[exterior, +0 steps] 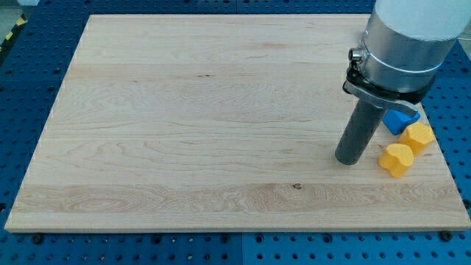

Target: Move your arm away from the yellow heart

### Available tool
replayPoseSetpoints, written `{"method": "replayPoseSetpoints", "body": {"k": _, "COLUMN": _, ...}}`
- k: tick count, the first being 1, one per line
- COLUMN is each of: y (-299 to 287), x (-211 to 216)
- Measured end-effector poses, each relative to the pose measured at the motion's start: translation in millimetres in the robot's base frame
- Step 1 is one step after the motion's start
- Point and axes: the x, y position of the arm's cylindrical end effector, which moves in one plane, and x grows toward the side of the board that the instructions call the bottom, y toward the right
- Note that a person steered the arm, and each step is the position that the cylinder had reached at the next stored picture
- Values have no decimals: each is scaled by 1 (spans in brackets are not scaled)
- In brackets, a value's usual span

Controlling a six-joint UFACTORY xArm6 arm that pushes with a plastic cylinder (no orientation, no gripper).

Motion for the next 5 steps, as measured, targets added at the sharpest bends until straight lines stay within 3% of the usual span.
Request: {"method": "replayPoseSetpoints", "body": {"k": 5, "y": -7, "x": 20}}
